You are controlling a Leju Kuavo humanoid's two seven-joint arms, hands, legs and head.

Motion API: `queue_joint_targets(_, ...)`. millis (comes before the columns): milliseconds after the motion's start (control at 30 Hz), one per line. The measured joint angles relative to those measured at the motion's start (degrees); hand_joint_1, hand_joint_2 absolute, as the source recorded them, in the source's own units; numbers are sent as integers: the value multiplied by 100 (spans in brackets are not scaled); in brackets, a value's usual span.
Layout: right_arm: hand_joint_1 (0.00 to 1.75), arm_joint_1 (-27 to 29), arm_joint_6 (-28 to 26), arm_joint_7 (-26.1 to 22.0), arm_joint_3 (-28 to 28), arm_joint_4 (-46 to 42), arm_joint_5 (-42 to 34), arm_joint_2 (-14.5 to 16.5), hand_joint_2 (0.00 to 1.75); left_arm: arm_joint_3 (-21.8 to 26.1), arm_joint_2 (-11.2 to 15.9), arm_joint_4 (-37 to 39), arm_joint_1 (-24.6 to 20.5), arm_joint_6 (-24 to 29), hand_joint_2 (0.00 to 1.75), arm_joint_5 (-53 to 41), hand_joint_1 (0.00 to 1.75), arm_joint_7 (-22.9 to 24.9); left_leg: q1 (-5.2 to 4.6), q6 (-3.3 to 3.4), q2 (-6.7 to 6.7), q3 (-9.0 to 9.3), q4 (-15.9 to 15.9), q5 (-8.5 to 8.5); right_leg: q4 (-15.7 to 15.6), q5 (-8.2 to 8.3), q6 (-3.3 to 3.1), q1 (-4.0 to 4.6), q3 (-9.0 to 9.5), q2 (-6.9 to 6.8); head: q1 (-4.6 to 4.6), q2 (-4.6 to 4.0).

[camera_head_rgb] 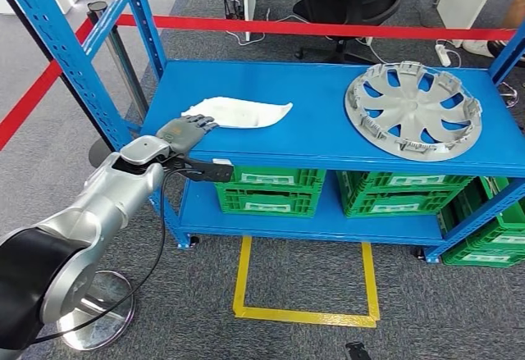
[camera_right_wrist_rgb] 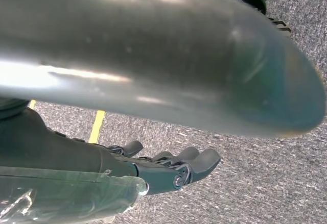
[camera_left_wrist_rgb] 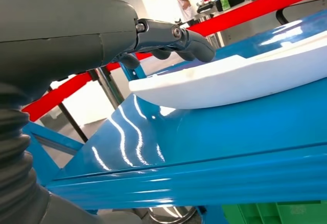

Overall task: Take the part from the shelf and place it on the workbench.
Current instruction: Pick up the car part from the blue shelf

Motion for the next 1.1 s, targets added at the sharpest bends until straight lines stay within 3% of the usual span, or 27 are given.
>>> queue_joint_targets(33,0,0,0,0,0,0,0,0,0,-1,0,0,0,1,175,2,0,0,0,0,0,0,0,0,0,0,0,0,0,0,0,0)
queue_joint_targets(167,0,0,0,0,0,0,-2,0,0,-3,0,0,-1,1,0,22,0,1,0,0,0,0,0,0,0,0,0,0,0,0,0,0)
queue_joint_targets(767,0,0,-4,0,0,0,-4,0,0,-40,-14,0,-35,-193,0,139,0,103,0,0,0,0,0,0,0,1,0,0,0,0,-1,0)
queue_joint_targets(900,0,-5,-2,-2,0,0,-4,2,0,-56,-9,-2,-88,-211,0,136,0,103,-15,114,5,60,-105,29,-68,16,75,-27,26,-4,-3,0)
queue_joint_targets(967,0,-11,-1,-5,0,0,-3,2,0,-64,-27,-4,-143,-232,0,134,0,103,14,150,19,154,-253,85,202,-156,98,-24,-98,-12,15,0)
queue_joint_targets(1033,0,-2,0,-5,0,0,-2,2,0,-77,-39,-3,-183,-265,0,130,0,107,23,158,35,185,-288,91,924,-493,127,-51,-452,-17,32,0)
queue_joint_targets(1100,0,23,0,-3,0,0,-2,2,0,-89,-45,-2,-185,-285,0,123,0,114,29,140,40,189,-282,76,1486,-652,176,-91,-754,-20,40,0)
